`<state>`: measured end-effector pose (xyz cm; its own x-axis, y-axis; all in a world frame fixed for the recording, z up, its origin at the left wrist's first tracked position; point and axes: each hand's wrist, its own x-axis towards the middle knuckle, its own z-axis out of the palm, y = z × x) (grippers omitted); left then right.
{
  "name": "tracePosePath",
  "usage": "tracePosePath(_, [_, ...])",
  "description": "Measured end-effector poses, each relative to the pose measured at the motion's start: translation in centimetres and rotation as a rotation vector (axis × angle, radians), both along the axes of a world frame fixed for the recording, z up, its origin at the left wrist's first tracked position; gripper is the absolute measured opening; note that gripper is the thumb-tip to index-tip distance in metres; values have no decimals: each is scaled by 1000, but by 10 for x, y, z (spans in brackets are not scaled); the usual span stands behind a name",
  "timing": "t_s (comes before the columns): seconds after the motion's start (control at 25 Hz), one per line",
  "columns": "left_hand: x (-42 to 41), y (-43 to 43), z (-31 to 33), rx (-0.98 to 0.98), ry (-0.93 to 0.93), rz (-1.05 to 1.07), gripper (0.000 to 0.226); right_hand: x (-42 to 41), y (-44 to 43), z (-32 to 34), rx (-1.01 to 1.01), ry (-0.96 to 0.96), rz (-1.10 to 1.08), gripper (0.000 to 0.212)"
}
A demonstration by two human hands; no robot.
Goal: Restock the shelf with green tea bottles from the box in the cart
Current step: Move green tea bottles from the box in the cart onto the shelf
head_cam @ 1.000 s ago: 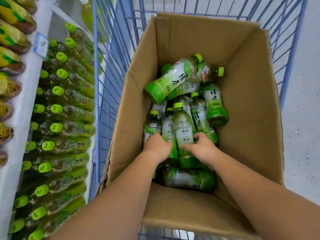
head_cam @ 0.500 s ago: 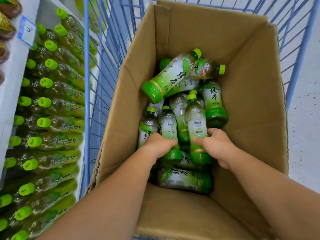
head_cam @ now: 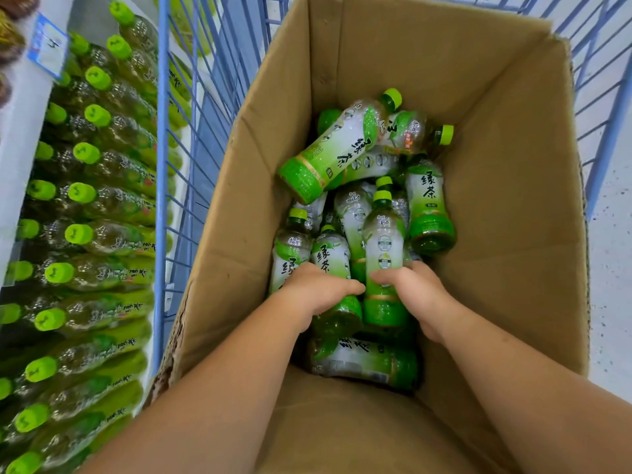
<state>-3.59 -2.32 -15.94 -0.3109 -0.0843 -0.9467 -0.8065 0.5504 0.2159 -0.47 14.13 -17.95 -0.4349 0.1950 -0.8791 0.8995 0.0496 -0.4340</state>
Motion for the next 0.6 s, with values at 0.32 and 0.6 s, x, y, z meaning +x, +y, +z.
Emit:
tracePosePath(0.32, [1,-6,2,132,-59,105,93,1,-1,-5,-82,-40,-35,98])
tracePosePath(0.6, [-4,-20,10,5,-112,-83,79,-2,1,-4,-178,-51,-85,71])
